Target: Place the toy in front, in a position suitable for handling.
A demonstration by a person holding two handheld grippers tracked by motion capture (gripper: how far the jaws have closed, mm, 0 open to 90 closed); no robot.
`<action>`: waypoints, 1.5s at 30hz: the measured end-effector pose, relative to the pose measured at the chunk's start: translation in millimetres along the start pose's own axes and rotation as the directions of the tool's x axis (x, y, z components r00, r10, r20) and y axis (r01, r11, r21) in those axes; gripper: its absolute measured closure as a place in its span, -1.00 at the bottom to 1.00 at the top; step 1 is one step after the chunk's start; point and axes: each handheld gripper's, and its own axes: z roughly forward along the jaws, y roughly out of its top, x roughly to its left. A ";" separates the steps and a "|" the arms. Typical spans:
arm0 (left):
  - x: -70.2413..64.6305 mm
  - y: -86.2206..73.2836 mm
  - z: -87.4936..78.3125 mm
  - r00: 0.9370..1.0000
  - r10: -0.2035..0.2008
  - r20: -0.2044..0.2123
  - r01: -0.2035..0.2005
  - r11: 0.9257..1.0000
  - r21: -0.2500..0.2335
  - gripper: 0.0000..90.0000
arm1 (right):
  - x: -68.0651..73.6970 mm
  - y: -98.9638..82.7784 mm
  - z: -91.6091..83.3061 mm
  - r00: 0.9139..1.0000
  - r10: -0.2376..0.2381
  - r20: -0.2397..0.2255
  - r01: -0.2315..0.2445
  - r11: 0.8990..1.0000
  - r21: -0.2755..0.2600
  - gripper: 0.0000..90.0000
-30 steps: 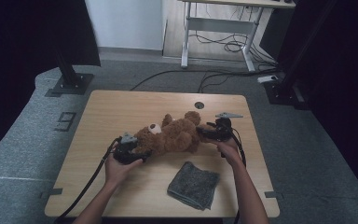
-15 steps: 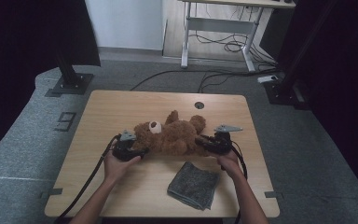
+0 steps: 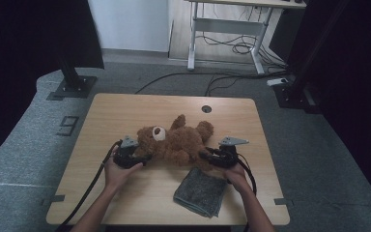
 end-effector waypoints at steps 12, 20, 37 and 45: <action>-2.1 1.0 -22.0 1.000 -0.001 -0.009 0.001 0.999 -0.040 -0.27 | -3.5 1.6 -1.4 1.000 0.018 0.022 -0.018 1.000 -0.020 0.12; -34.1 -6.6 -32.1 0.994 0.018 0.106 -0.015 0.999 -0.035 -0.29 | -5.5 2.3 -1.2 0.997 0.037 0.060 -0.035 0.998 -0.047 -0.07; -79.0 -14.1 3.8 0.975 0.053 0.216 -0.065 0.997 0.045 -0.34 | -5.6 1.6 0.3 0.996 0.036 0.078 -0.033 0.999 -0.040 -0.15; -102.0 -18.5 18.6 0.964 0.081 0.255 -0.103 0.992 0.073 -0.34 | -5.9 0.3 1.2 0.996 0.043 0.075 -0.040 0.998 -0.040 -0.15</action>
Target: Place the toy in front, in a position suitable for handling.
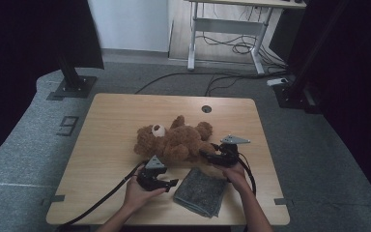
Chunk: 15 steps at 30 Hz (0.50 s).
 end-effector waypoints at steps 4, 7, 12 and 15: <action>-10.2 2.3 8.1 1.000 0.012 0.021 -0.012 1.000 0.002 -0.34 | 0.5 0.1 -0.2 1.000 -0.004 0.003 0.004 1.000 0.000 -0.15; -19.2 4.9 15.4 0.999 0.032 0.043 -0.032 0.999 0.014 -0.36 | 0.2 -0.3 -0.1 1.000 -0.002 0.002 0.002 1.000 0.001 -0.16; -28.1 5.4 30.8 0.998 0.032 0.063 -0.035 0.999 0.042 -0.43 | 0.0 -0.7 -0.5 1.000 -0.003 0.001 0.003 1.000 0.001 -0.16; -31.4 5.2 36.5 0.997 0.037 0.066 -0.040 0.998 0.054 -0.45 | 0.1 -0.7 -0.5 1.000 -0.003 0.000 0.003 1.000 0.003 -0.16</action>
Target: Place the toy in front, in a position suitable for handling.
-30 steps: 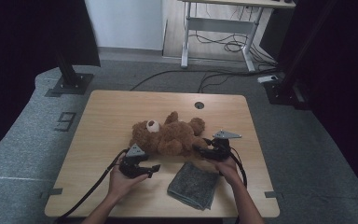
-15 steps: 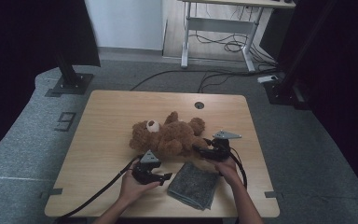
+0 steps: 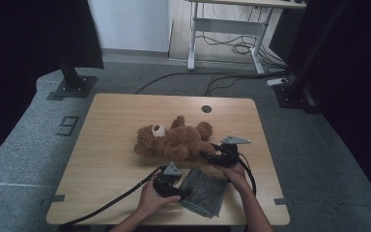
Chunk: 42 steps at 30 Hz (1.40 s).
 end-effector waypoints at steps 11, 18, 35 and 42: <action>-10.5 7.6 -5.4 1.000 0.018 0.010 -0.017 0.999 -0.046 -0.47 | -1.1 -0.3 0.2 1.000 0.003 0.003 -0.003 1.000 0.004 -0.18; -12.5 1.8 14.1 0.999 0.029 0.015 -0.029 0.999 0.045 -0.56 | -0.7 -0.4 1.1 1.000 0.005 0.003 -0.005 1.000 0.007 -0.19; -16.8 -2.3 15.6 0.990 0.125 -0.057 -0.125 0.992 0.013 0.25 | -0.7 -0.2 0.1 1.000 0.000 0.008 0.000 1.000 0.010 -0.20; -12.2 -1.9 11.0 0.992 0.129 -0.010 -0.129 0.992 0.017 0.63 | -1.9 -0.5 -1.5 1.000 0.003 0.012 -0.003 1.000 0.006 -0.20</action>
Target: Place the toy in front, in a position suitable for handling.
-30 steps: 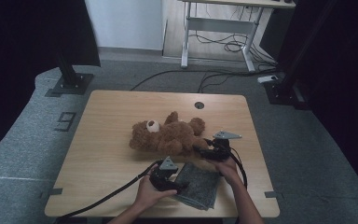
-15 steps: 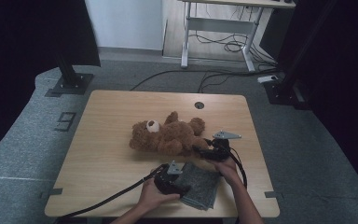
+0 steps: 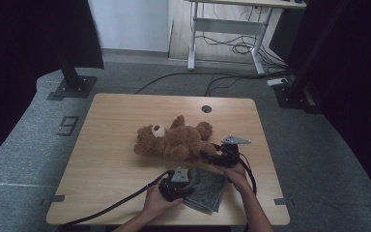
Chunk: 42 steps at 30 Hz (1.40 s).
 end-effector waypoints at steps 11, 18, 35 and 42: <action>29.2 -16.3 -54.2 0.999 -0.046 0.014 0.047 0.995 -0.088 0.69 | -0.2 0.2 -2.1 1.000 0.001 0.004 -0.001 1.000 -0.009 -0.20; 45.8 -36.6 -102.4 0.998 -0.065 0.013 0.066 0.986 -0.156 0.69 | 1.3 1.6 -2.1 1.000 -0.005 0.013 0.005 1.000 -0.011 -0.20; 80.0 -66.4 -172.0 0.984 -0.165 -0.067 0.135 0.938 -0.319 0.69 | 3.5 4.4 -4.6 1.000 -0.013 0.021 0.014 1.000 -0.017 -0.21; 94.8 -79.3 -182.4 0.969 -0.225 -0.106 0.178 0.927 -0.331 0.68 | 5.9 12.2 -8.8 1.000 -0.013 0.018 0.013 0.999 -0.031 -0.24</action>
